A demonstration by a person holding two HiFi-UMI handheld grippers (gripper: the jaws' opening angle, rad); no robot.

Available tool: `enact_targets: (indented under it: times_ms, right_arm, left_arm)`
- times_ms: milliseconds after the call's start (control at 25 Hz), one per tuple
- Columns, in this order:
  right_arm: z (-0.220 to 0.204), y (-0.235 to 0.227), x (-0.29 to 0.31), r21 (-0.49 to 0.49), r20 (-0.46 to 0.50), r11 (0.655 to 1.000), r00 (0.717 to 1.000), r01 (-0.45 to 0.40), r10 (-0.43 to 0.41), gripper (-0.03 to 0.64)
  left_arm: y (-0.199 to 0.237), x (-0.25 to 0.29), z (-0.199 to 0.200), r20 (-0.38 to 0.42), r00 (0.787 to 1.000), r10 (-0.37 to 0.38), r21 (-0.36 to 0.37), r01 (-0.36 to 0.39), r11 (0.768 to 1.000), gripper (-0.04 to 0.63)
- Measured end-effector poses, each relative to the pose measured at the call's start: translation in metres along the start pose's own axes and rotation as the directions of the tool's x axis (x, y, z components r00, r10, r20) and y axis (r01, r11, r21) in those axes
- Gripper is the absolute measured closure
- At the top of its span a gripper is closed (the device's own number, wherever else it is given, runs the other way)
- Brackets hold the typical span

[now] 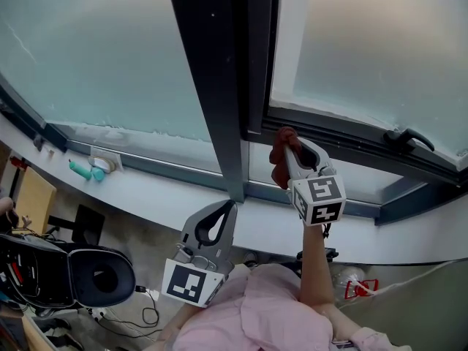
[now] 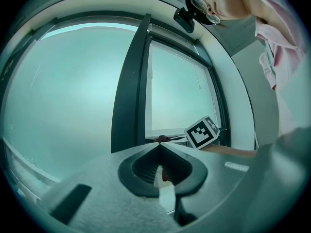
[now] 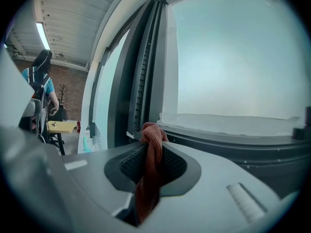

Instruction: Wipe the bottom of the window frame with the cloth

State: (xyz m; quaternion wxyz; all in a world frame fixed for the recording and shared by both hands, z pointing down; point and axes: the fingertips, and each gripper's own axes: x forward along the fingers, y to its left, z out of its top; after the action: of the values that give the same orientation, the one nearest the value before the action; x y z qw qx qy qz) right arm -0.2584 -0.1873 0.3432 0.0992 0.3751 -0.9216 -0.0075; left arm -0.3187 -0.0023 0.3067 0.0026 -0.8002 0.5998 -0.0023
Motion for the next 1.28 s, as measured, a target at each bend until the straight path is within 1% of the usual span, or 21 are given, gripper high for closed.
enact_targets:
  times_ms: [320, 960, 1120, 1280]
  right_arm:
    - [-0.001, -0.017, -0.013, 0.022, 0.009, 0.998, 0.999, 0.051, -0.052, 0.557]
    - [-0.012, -0.056, -0.044, 0.058, 0.015, 0.989, 0.991, 0.135, -0.136, 0.556]
    - [-0.015, -0.067, -0.053, 0.062, 0.023, 0.988, 0.989, 0.144, -0.146, 0.556]
    - [-0.018, -0.08, -0.064, 0.061, 0.031, 0.988, 0.989, 0.142, -0.144, 0.555]
  left_arm:
    - [-0.005, -0.001, 0.002, 0.005, 1.0, -0.015, 0.004, 0.015, 1.0, 0.597]
    - [-0.026, -0.002, 0.004, 0.005, 1.0, -0.018, 0.02, 0.018, 1.0, 0.597]
    - [-0.038, 0.001, 0.001, -0.006, 1.0, -0.02, 0.019, 0.02, 1.0, 0.597]
    - [-0.06, 0.013, -0.001, -0.013, 0.999, -0.035, 0.018, 0.035, 0.999, 0.597]
